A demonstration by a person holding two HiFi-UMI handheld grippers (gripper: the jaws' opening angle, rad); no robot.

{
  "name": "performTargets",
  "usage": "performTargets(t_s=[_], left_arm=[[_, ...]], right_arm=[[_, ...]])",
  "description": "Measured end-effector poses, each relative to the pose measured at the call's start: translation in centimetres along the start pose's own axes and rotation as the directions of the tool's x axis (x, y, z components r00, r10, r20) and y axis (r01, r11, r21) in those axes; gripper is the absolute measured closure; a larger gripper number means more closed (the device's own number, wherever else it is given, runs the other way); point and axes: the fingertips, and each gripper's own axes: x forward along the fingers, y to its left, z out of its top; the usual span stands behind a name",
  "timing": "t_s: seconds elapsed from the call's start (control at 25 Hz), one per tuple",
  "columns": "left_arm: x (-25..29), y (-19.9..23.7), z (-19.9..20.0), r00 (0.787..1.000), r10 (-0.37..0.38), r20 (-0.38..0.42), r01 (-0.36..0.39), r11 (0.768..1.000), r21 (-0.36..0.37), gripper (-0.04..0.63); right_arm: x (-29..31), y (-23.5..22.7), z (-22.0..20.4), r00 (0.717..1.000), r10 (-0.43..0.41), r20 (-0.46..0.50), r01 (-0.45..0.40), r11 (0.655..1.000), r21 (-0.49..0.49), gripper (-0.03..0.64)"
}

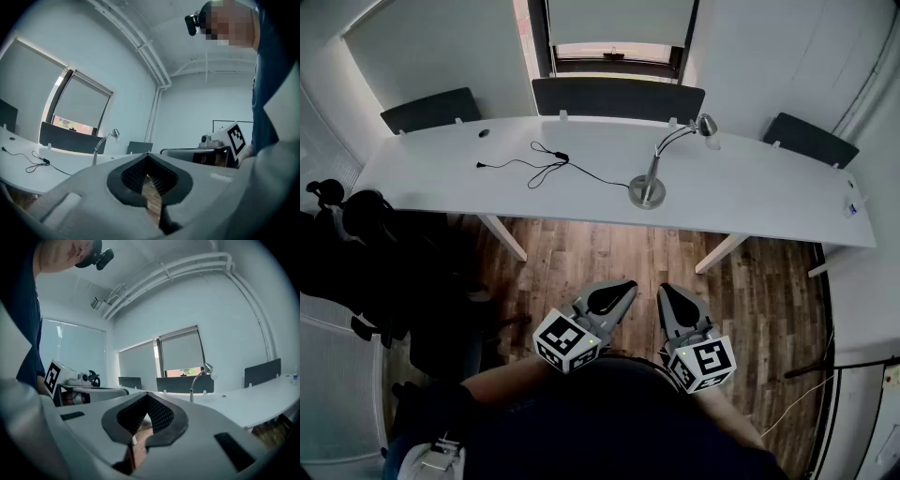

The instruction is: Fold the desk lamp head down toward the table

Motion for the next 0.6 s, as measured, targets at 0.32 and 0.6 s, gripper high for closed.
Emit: performTargets(t_s=[0.32, 0.6], left_arm=[[0.5, -0.4, -0.4, 1.0, -0.001, -0.009, 0.001, 1.0, 0.0, 0.597], [2.5, -0.4, -0.9, 0.999, 0.033, -0.019, -0.033, 0.999, -0.001, 0.597]], right_arm=[[-0.1, -0.2, 0.1, 1.0, 0.022, 0.0, -0.022, 1.0, -0.018, 0.609], [-0.8, -2.4, 0.0, 0.999, 0.035, 0.021, -0.035, 0.999, -0.009, 0.606]])
